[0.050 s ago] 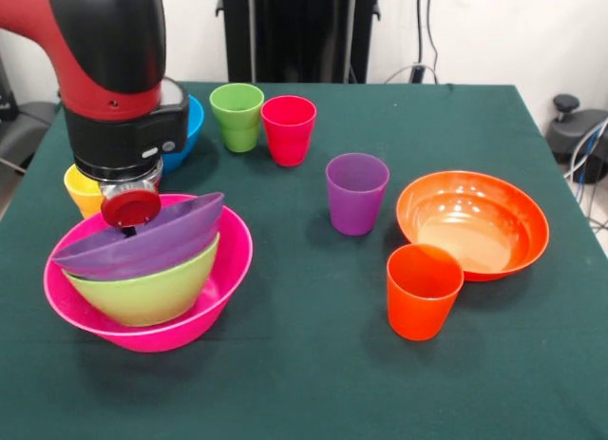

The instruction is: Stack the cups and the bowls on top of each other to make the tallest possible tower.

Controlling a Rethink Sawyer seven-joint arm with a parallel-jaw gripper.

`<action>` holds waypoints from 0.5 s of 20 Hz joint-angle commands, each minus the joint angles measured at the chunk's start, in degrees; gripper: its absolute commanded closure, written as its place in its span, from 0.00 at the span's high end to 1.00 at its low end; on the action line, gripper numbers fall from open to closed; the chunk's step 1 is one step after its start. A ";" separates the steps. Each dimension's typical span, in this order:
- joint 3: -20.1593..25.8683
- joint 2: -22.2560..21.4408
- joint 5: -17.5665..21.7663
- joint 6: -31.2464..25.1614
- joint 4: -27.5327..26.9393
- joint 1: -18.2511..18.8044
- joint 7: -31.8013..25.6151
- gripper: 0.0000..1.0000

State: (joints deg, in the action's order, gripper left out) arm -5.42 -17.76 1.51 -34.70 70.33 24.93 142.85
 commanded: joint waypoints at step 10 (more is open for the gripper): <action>2.93 -6.68 2.77 -13.61 1.83 -3.76 -6.77 1.00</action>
State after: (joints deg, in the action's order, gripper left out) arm -5.70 -20.20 1.55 -36.92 70.48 23.71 142.85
